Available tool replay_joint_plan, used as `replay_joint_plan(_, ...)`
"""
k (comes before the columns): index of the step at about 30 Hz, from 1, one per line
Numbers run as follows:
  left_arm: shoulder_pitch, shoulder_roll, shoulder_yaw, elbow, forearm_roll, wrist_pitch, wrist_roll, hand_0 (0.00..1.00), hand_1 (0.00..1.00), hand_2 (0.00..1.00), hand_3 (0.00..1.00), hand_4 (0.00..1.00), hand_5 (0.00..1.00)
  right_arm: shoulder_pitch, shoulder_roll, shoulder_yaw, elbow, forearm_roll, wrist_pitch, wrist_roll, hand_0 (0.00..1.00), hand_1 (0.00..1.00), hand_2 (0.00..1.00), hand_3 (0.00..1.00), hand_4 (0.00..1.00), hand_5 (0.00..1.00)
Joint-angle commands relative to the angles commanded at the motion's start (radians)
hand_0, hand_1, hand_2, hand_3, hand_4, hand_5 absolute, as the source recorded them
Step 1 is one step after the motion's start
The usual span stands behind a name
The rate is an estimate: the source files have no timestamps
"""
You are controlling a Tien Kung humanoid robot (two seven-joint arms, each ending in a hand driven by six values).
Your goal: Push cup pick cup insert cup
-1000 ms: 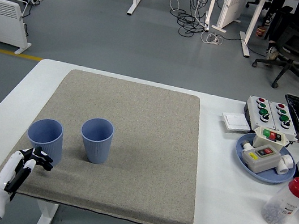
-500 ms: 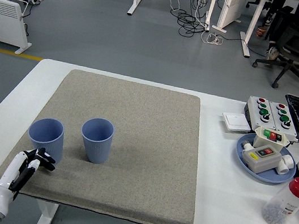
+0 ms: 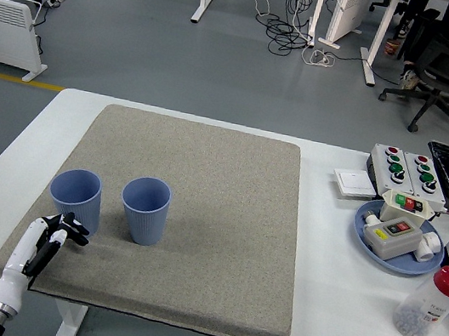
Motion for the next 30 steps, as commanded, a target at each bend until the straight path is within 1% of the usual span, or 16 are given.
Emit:
replay_joint_plan(1,-0.005,-0.003,0.000,0.009,0.000,0.001,-0.001,0.510,0.426,0.418,0.403,0.528,0.998,-0.001,0.000,0.001,0.000,-0.002,0.000,0.000,0.688,0.608,0.639,0.574,0.095,0.485)
replay_joint_plan(2,-0.012,-0.008,0.001,0.018,-0.007,0.001,-0.003,0.536,0.434,0.419,0.404,0.526,0.998,-0.001,0.000,0.002,0.000,-0.003,0.000,-0.001,0.688,0.608,0.639,0.574,0.095,0.485)
replay_joint_plan(7,-0.050,-0.031,0.018,0.054,-0.044,-0.001,-0.013,0.536,0.434,0.419,0.404,0.526,0.998,-0.005,0.001,0.008,0.000,-0.013,0.000,-0.005,0.688,0.608,0.639,0.574,0.095,0.485)
replay_joint_plan(9,-0.057,-0.035,0.023,0.061,-0.050,-0.002,-0.015,0.540,0.439,0.423,0.404,0.524,0.998,-0.005,0.001,0.009,0.001,-0.015,0.000,-0.005,0.688,0.608,0.639,0.573,0.095,0.485)
replay_joint_plan(13,-0.080,-0.053,0.042,0.093,-0.088,-0.003,-0.025,0.540,0.439,0.423,0.404,0.524,0.998,-0.008,0.001,0.012,0.001,-0.022,-0.001,-0.007,0.688,0.608,0.639,0.573,0.095,0.485)
replay_joint_plan(19,-0.110,-0.070,0.059,0.132,-0.132,-0.005,-0.039,0.547,0.449,0.428,0.404,0.519,0.998,-0.009,0.000,0.012,0.001,-0.024,0.000,-0.008,0.688,0.608,0.639,0.573,0.095,0.485)
replay_joint_plan(20,-0.119,-0.074,0.059,0.142,-0.140,-0.004,-0.043,0.566,0.457,0.432,0.404,0.515,0.998,-0.008,0.000,0.012,0.001,-0.024,0.000,-0.008,0.688,0.608,0.639,0.574,0.095,0.486)
replay_joint_plan(25,-0.166,-0.086,0.059,0.179,-0.165,-0.003,-0.055,0.566,0.457,0.432,0.404,0.515,0.998,-0.005,0.001,0.009,0.001,-0.020,0.000,-0.006,0.688,0.608,0.639,0.574,0.095,0.486)
replay_joint_plan(27,-0.174,-0.088,0.060,0.185,-0.170,-0.003,-0.057,0.570,0.458,0.433,0.404,0.507,0.998,-0.005,0.001,0.009,0.001,-0.020,0.000,-0.006,0.688,0.608,0.639,0.574,0.096,0.485)
replay_joint_plan(30,-0.205,-0.094,0.068,0.211,-0.196,-0.006,-0.063,0.570,0.458,0.433,0.404,0.507,0.998,-0.002,0.001,0.007,0.002,-0.017,0.000,-0.005,0.688,0.608,0.639,0.574,0.096,0.485)
